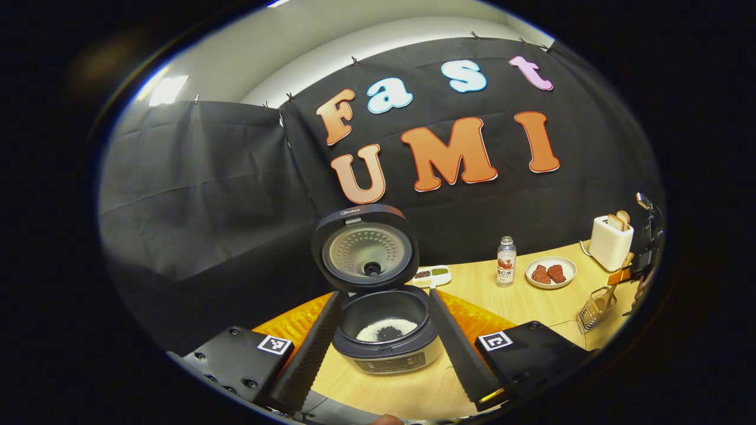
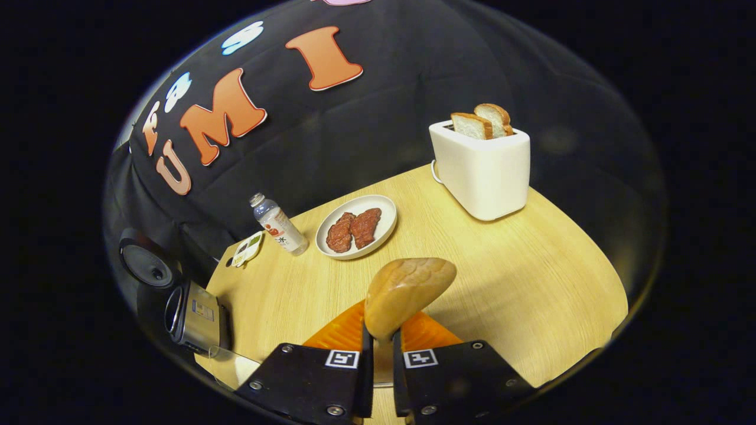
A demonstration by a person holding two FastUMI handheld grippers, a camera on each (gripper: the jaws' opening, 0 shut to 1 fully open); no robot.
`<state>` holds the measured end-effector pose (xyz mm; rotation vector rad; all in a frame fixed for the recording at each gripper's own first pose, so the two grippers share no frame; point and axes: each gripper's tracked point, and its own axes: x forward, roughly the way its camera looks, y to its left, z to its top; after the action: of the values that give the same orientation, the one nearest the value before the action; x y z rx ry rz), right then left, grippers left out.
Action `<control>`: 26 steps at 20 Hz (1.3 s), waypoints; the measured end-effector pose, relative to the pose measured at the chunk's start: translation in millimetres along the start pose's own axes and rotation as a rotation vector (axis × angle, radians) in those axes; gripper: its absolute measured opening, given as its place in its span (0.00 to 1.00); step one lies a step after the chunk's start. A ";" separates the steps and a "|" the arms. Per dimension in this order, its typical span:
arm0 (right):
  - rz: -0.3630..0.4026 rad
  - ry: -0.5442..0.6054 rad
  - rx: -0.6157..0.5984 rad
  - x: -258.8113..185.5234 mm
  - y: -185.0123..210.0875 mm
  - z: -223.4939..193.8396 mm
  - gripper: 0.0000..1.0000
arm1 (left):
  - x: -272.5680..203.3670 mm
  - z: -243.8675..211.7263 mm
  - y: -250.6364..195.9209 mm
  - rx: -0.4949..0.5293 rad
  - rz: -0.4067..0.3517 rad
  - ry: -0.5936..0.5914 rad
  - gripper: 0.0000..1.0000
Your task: Close the left gripper, press the button to open the rice cooker; take a wooden spoon from the chopstick holder with the right hand, scoop a spoonful of rice and pour it into the rice cooker, then put the wooden spoon back into the chopstick holder.
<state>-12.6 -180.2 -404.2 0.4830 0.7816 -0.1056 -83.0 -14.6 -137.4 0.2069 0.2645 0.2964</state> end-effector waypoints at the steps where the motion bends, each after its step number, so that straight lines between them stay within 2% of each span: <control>1: -0.011 0.029 0.004 -0.1 -3.0 -5.4 0.14 | 3.7 0.4 1.1 -0.002 -0.005 -0.001 0.91; 3: -0.034 0.071 0.022 -7.3 -9.4 -11.5 0.18 | 13.3 1.7 6.7 -0.019 -0.011 -0.003 0.91; 5: -0.048 0.069 0.049 -16.4 -12.8 -5.8 0.27 | 24.0 4.9 17.4 -0.044 -0.006 -0.008 0.91; 6: -0.052 0.059 0.060 -21.6 -12.6 -2.3 0.30 | 30.7 9.1 26.7 -0.058 0.005 -0.015 1.00; 8: -0.059 0.044 0.063 -33.3 -10.5 6.3 0.34 | 45.9 20.5 45.7 -0.079 0.021 -0.033 1.00; 10: -0.072 0.009 0.048 -44.9 -7.2 19.8 0.64 | 61.4 32.8 62.3 -0.106 0.035 -0.051 0.99; 12: -0.094 -0.041 0.017 -58.6 -2.6 36.0 0.77 | 80.1 48.8 73.7 -0.148 0.029 -0.060 0.95; 14: -0.083 -0.103 -0.010 -78.5 11.1 59.0 0.83 | 100.0 69.4 85.7 -0.199 0.025 -0.065 0.98; 15: -0.079 -0.137 -0.025 -88.8 18.6 72.5 0.84 | 112.8 79.2 89.3 -0.222 0.015 -0.059 0.91; 16: -0.076 -0.167 -0.038 -96.4 25.1 83.8 0.86 | 125.7 87.7 91.2 -0.238 0.005 -0.048 1.00; 18: -0.068 -0.240 -0.069 -115.1 42.5 111.9 0.87 | 152.1 102.1 93.5 -0.268 -0.011 -0.023 0.98; 19: -0.065 -0.271 -0.089 -126.7 51.8 122.7 0.87 | 164.5 108.5 91.4 -0.290 -0.026 -0.011 0.91; 20: -0.057 -0.301 -0.113 -135.1 61.3 132.8 0.87 | 175.9 117.0 88.9 -0.306 -0.041 -0.005 0.96; 21: -0.056 -0.328 -0.132 -142.6 70.6 142.8 0.87 | 185.6 121.1 85.5 -0.318 -0.057 0.007 0.91; 24: -0.034 -0.382 -0.170 -158.1 102.4 163.1 0.87 | 226.4 125.1 75.8 -0.327 -0.068 0.054 0.95; 26: -0.023 -0.395 -0.203 -164.1 120.3 166.5 0.87 | 253.0 110.9 68.8 -0.327 -0.054 0.120 0.92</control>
<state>11.4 -163.3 -142.9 0.2486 0.4045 -0.1370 164.2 111.1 -73.4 -0.1414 0.3357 0.2946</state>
